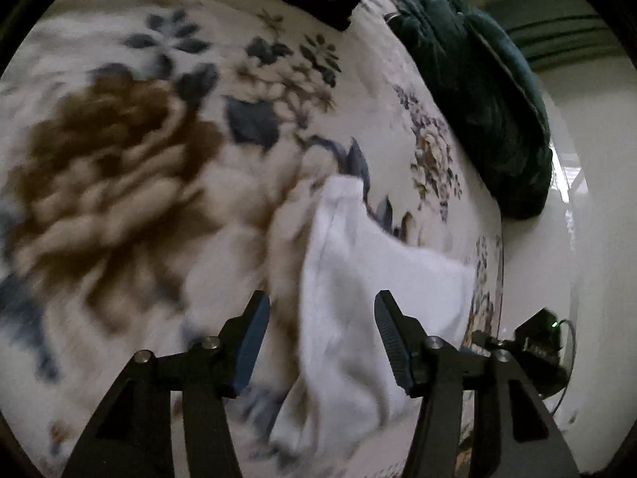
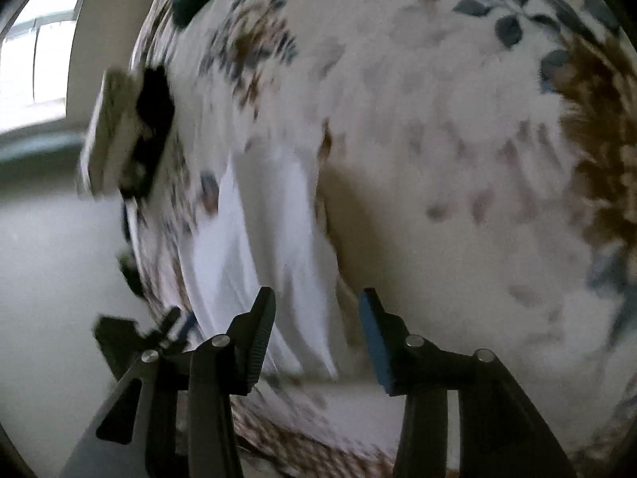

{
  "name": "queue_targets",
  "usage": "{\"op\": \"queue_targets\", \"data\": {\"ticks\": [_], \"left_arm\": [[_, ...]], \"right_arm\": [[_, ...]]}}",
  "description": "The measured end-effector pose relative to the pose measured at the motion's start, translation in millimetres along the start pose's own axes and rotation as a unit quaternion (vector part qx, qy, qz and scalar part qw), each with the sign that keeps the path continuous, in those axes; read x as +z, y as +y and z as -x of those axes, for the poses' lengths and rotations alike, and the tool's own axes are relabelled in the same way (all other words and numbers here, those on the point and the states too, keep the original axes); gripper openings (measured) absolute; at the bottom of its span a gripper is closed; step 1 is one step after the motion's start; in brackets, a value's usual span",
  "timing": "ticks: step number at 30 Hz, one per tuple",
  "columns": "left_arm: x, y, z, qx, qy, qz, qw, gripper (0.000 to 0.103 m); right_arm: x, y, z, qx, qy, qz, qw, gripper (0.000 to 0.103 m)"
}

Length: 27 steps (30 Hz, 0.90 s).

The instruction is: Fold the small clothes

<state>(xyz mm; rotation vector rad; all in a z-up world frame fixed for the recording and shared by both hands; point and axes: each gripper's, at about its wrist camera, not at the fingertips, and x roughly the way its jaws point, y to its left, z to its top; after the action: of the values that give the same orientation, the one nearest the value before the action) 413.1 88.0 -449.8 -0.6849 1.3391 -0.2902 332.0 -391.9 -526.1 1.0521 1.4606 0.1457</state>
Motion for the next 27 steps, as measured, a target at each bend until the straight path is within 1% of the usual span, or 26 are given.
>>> {"op": "queue_targets", "data": {"ticks": [1, 2, 3, 4, 5, 7, 9, 11, 13, 14, 15, 16, 17, 18, 19, 20, 21, 22, 23, 25, 27], "left_arm": [[7, -2, -10, -0.007, 0.004, 0.005, 1.0, 0.052], [11, -4, -16, -0.008, 0.004, 0.005, 0.9999, 0.05], [15, -8, -22, -0.005, 0.0, 0.0, 1.0, 0.039], [18, -11, -25, -0.003, -0.003, -0.008, 1.0, 0.007], [20, -16, -29, 0.006, -0.002, -0.018, 0.9998, 0.003], [19, -22, -21, 0.032, -0.014, -0.044, 0.9984, 0.002], [23, -21, -20, 0.059, -0.013, -0.063, 0.9962, 0.003], [26, -12, -25, 0.074, -0.007, -0.063, 0.9953, 0.003], [29, -5, -30, 0.08, 0.003, -0.056, 0.9952, 0.003], [29, -4, -30, 0.073, 0.005, -0.048, 0.9962, 0.003], [30, -2, -29, 0.065, 0.007, -0.042, 0.997, 0.007], [29, -1, -26, 0.063, 0.011, -0.035, 0.9973, 0.007], [28, -1, -22, 0.058, 0.013, -0.029, 0.9978, 0.011], [23, 1, -15, 0.05, 0.013, -0.018, 0.9985, 0.025], [17, 3, -8, 0.037, 0.01, -0.007, 0.9993, 0.04], [10, 4, -2, 0.022, 0.006, 0.005, 0.9997, 0.047], [2, 6, 5, 0.012, 0.003, 0.015, 0.9998, 0.054], [-7, 7, 10, 0.005, 0.001, 0.022, 0.9997, 0.054], [-18, 8, 16, -0.006, 0.0, 0.031, 0.9995, 0.054], [-36, 6, 21, -0.024, -0.003, 0.038, 0.999, 0.054], [-56, 3, 17, -0.024, 0.013, 0.037, 0.9989, 0.054]], "right_arm": [[6, -2, -6, 0.012, 0.001, -0.013, 1.0, 0.046], [9, -2, -11, 0.026, 0.0, -0.02, 0.999, 0.04], [13, 0, -13, 0.037, -0.014, -0.02, 0.999, 0.025], [13, 8, -15, 0.037, -0.027, -0.015, 0.999, 0.002], [12, 17, -12, 0.032, -0.042, 0.0, 0.999, 0.001], [10, 39, -1, 0.004, -0.08, 0.04, 0.996, 0.001], [13, 48, 6, -0.026, -0.107, 0.053, 0.992, 0.001], [19, 41, 8, -0.045, -0.102, 0.045, 0.993, 0.001], [25, 34, -3, -0.063, -0.083, 0.046, 0.993, 0.001], [28, 35, -13, -0.055, -0.055, 0.046, 0.996, 0.001], [31, 32, -15, -0.048, -0.043, 0.041, 0.997, 0.001], [30, 29, -13, -0.038, -0.034, 0.029, 0.998, 0.002], [28, 28, -9, -0.032, -0.032, 0.025, 0.999, 0.004], [26, 24, -5, -0.026, -0.032, 0.023, 0.999, 0.007], [20, 20, 3, -0.023, -0.035, 0.023, 0.999, 0.017], [10, 12, 12, -0.018, -0.035, 0.021, 0.999, 0.035], [-1, 4, 13, -0.012, -0.029, 0.016, 0.999, 0.04], [-8, -2, 15, -0.005, -0.023, 0.013, 1.0, 0.045], [-19, -10, 15, 0.009, -0.009, 0.016, 1.0, 0.045], [-37, -19, 7, 0.004, 0.02, 0.035, 0.999, 0.05], [-49, -22, -4, 0.001, 0.046, 0.054, 0.997, 0.05]]}}
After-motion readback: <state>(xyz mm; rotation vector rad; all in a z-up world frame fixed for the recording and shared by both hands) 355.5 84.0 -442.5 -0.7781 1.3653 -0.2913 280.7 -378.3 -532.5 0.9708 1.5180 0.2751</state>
